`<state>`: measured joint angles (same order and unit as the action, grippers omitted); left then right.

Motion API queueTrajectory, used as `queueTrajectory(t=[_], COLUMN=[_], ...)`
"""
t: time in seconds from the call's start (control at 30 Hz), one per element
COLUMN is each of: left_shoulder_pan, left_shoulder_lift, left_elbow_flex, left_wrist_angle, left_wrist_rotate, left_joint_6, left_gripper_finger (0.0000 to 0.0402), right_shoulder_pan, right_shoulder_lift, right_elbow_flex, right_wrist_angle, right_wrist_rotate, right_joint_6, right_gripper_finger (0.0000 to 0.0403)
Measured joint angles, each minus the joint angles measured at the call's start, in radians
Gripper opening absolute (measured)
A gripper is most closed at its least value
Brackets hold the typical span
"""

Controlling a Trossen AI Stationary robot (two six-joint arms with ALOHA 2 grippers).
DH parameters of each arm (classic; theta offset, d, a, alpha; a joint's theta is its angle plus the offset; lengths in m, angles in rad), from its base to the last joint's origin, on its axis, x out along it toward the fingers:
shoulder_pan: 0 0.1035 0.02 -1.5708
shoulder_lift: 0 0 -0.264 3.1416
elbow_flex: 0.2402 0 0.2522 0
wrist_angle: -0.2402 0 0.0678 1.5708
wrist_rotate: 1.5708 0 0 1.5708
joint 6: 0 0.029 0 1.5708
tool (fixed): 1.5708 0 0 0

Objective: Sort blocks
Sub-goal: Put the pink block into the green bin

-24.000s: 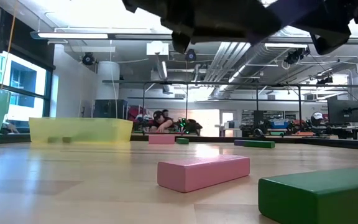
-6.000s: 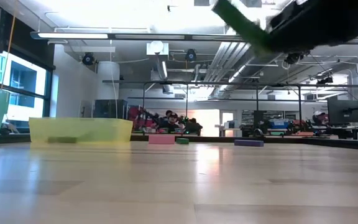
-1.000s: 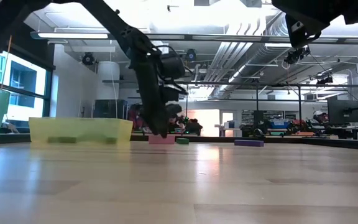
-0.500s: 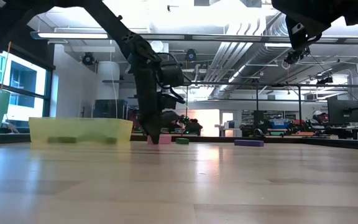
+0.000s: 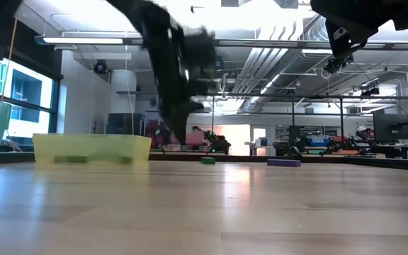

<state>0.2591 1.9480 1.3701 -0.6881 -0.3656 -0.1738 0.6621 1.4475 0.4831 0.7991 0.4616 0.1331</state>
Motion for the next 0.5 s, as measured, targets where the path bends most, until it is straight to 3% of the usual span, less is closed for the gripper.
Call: queueTrajectory(t=[0.13,0.33,0.5], left_shoulder_pan=[-0.167,-0.485,-0.743], left_shoulder_lift=[-0.094,-0.213,-0.266], left_elbow_flex=[-0.001,0.000,0.000], left_wrist_angle=[-0.064,-0.152,-0.245], left_wrist_rotate=[-0.069,-0.071,-0.072], left_joint_6=[-0.008,0.015,-0.240], left_gripper_finger=[0.0031,0.0034,0.0039], right_shoulder_pan=[0.000,0.000,0.009], right_shoulder_lift=[0.000,0.000,0.001], right_elbow_flex=[0.000,0.000,0.000], right_wrist_angle=[-0.005,-0.009,-0.011], right_wrist_rotate=[0.000,-0.001,0.000], right_joint_6=[0.007,0.025,0.024], right_gripper_finger=[0.0119,0.0119,0.0119])
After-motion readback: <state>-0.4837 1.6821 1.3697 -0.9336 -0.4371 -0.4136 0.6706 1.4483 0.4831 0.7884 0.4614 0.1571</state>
